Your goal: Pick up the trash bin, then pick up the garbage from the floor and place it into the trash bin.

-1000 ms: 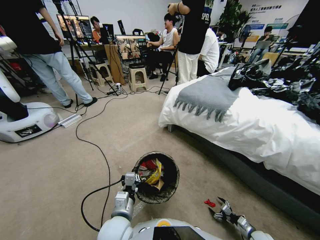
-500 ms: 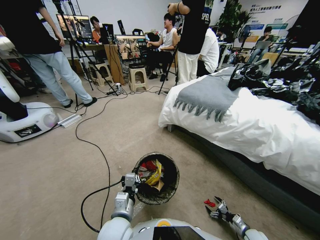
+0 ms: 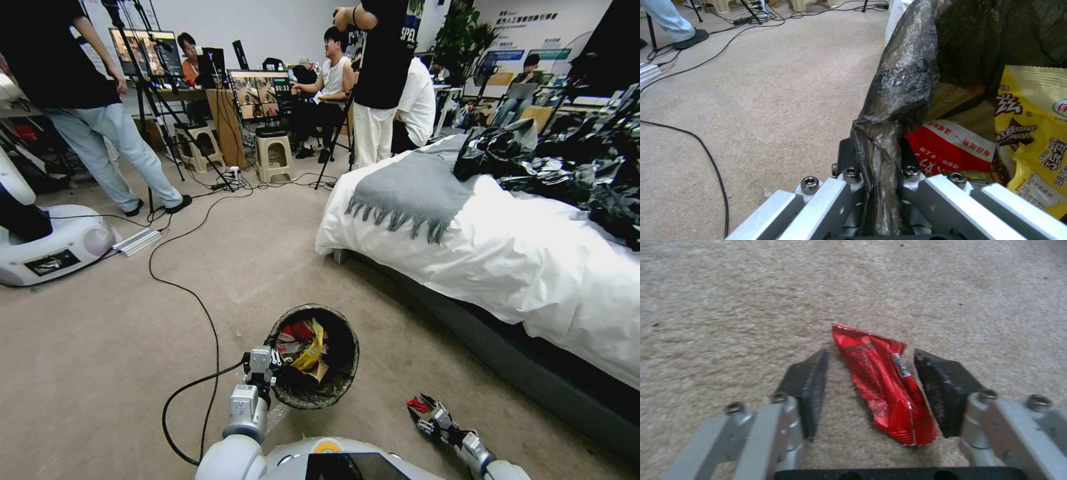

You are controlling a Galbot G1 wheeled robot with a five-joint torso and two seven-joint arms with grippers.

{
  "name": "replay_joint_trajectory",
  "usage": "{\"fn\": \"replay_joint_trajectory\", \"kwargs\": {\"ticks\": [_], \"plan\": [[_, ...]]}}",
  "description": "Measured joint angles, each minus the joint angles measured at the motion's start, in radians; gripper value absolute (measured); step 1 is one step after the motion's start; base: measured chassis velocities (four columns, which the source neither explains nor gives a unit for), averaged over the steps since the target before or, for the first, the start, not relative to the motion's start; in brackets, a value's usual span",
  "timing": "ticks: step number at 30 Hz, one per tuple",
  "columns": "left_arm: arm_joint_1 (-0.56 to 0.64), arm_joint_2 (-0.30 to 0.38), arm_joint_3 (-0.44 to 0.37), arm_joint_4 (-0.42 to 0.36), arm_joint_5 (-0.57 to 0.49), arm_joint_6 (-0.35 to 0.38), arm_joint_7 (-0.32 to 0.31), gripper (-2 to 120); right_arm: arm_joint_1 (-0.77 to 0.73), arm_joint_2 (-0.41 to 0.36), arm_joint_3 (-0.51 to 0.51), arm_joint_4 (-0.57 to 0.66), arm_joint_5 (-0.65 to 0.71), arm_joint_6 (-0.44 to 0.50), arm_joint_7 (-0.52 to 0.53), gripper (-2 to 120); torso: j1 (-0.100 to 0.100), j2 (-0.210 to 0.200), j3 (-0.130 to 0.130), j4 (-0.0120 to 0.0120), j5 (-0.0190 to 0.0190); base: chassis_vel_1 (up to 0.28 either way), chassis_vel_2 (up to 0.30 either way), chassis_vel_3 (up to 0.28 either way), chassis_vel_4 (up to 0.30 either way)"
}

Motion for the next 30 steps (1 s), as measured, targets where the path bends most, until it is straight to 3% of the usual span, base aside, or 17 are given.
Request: {"fn": "replay_joint_trajectory", "kwargs": {"ticks": [15, 18, 21, 30], "plan": [[-0.015, 0.002, 0.001, 0.002, -0.01, 0.002, -0.002, 0, -0.013, 0.0, 0.026, -0.013, -0.001, 0.013, -0.036, 11, 0.0, 0.0, 0.0, 0.0001, 0.0009, 0.0, 0.0, 0.0, 0.0], [-0.017, 0.004, 0.001, 0.003, -0.012, 0.003, -0.002, 0, -0.018, -0.002, 0.045, -0.018, 0.008, 0.019, -0.042, 0, 0.0, 0.0, 0.0, -0.0005, -0.0024, 0.0, 0.0, 0.0, 0.0], [-0.02, 0.005, 0.002, 0.004, -0.013, 0.004, -0.002, 0, -0.019, -0.002, 0.048, -0.018, 0.011, 0.022, -0.047, 0, 0.0, 0.0, 0.0, -0.0004, -0.0008, 0.0, 0.0, 0.0, 0.0], [-0.019, 0.002, 0.003, 0.009, -0.013, 0.005, -0.003, 0, -0.012, 0.012, 0.054, -0.028, 0.016, 0.033, -0.065, 0, 0.0, 0.0, 0.0, -0.0007, -0.0016, 0.0, 0.0, 0.0, 0.0]]}}
